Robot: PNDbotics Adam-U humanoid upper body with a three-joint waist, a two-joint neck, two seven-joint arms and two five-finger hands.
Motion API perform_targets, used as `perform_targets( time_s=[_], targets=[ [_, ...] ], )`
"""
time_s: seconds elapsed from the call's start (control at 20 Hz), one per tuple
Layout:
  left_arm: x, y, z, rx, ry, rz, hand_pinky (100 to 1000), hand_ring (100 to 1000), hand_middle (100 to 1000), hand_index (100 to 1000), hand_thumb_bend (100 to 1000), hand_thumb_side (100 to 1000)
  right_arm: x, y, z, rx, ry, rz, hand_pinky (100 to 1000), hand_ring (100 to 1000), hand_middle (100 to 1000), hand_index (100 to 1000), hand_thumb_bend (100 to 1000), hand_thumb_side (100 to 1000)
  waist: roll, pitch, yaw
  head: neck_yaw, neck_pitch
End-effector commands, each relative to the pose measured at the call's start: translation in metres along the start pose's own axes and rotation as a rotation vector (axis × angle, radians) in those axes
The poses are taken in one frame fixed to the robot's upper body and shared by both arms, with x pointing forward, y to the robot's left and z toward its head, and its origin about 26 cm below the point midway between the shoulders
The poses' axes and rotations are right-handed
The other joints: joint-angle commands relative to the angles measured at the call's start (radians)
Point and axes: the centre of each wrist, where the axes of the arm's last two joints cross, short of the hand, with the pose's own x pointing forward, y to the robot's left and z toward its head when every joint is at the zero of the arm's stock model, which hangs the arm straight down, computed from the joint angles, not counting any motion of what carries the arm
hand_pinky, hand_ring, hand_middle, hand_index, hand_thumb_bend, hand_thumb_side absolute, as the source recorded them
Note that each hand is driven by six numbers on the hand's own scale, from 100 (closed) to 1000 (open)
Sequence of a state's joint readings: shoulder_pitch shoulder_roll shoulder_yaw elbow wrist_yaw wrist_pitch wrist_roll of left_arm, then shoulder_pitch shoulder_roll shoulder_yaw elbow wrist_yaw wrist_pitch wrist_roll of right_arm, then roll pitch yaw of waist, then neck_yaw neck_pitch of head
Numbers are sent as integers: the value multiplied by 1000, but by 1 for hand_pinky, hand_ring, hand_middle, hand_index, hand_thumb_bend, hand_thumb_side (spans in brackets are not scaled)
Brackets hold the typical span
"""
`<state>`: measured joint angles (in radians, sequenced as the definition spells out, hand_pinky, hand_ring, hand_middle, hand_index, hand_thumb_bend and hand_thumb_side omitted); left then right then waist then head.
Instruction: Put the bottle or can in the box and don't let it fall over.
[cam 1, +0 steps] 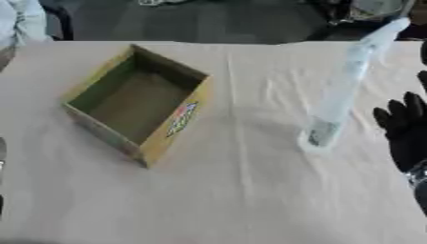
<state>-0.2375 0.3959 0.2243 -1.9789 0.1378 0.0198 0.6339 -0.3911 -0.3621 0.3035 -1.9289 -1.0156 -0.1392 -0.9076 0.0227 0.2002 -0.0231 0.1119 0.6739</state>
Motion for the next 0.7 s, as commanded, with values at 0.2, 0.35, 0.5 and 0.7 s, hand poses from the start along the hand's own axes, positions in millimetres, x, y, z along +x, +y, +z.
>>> perform_targets(
  time_s=[0.2,0.35,0.5,0.7],
  targets=[
    [7,0,-3,-11,-24,1,952,877,1000,858,178,852,5,0,-7,-24,20,-107,100,100,100,955,620,391,-1,-18,3,-2,-10],
    [7,0,-3,-11,-24,1,952,877,1000,858,178,853,5,-3,-10,-46,47,-140,100,100,100,962,588,452,-1,-18,3,-1,-8],
    [6,0,-3,-13,-22,0,952,877,1000,858,178,853,6,-6,-13,-68,76,-168,100,100,100,965,567,482,-2,-18,3,-1,-8],
    [6,0,-3,-14,-22,-1,952,877,1000,858,178,852,6,-9,-18,-96,115,-209,100,100,100,968,525,532,-3,-19,4,-1,-9]
  ],
)
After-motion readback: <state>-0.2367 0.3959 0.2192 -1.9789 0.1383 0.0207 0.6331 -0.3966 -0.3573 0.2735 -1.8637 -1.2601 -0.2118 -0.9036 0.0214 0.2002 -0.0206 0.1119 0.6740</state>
